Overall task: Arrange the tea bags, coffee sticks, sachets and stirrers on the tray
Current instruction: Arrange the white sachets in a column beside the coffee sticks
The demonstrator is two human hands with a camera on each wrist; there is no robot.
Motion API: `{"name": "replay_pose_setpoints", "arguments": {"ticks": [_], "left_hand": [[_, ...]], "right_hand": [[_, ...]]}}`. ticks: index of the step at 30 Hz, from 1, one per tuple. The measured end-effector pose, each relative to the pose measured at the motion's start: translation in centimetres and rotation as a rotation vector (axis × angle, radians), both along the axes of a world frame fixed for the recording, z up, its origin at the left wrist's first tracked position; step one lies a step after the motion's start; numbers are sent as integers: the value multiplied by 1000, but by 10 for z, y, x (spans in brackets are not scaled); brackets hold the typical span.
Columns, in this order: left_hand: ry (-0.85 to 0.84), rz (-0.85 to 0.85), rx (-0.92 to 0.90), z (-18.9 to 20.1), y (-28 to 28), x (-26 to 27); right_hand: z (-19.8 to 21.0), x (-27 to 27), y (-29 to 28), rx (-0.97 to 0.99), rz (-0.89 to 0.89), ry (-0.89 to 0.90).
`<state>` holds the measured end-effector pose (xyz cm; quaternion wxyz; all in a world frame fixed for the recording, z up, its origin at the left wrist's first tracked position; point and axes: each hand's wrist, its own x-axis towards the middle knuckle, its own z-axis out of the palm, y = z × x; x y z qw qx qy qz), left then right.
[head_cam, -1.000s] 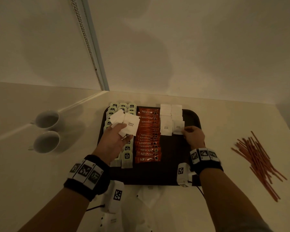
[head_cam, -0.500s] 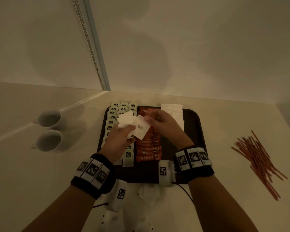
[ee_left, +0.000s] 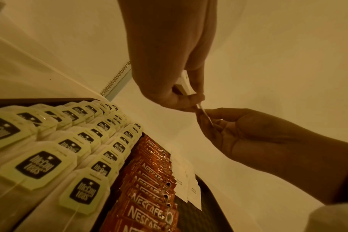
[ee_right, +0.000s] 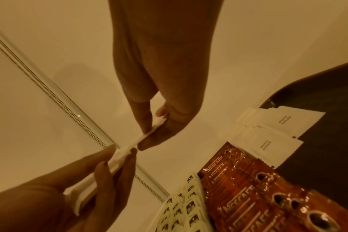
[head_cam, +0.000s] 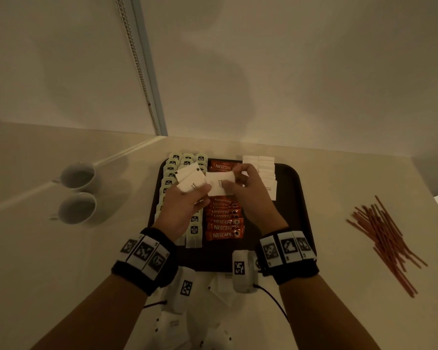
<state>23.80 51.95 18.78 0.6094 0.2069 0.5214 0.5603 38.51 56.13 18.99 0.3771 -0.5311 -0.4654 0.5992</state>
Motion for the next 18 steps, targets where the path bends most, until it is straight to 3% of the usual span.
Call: {"name": "replay_pose_setpoints", "arguments": {"ticks": [3,7,9,14,18], "left_hand": [[56,11,-17,0,-1,-1],[88,41,-41,2,-1,-3],[64,43,-57,2,1,-6],[-272,77,-76,7,0,-14],[-387,99,-44,5,-3,-16]], "right_hand": [[1,0,-8,-7,65,-19],[5,4,-9,127,137,-250],[4,12,-7,128,150,-261],[-19,47,-2,-14,-122,27],[-57,73,5,-97,-342,-121]]}}
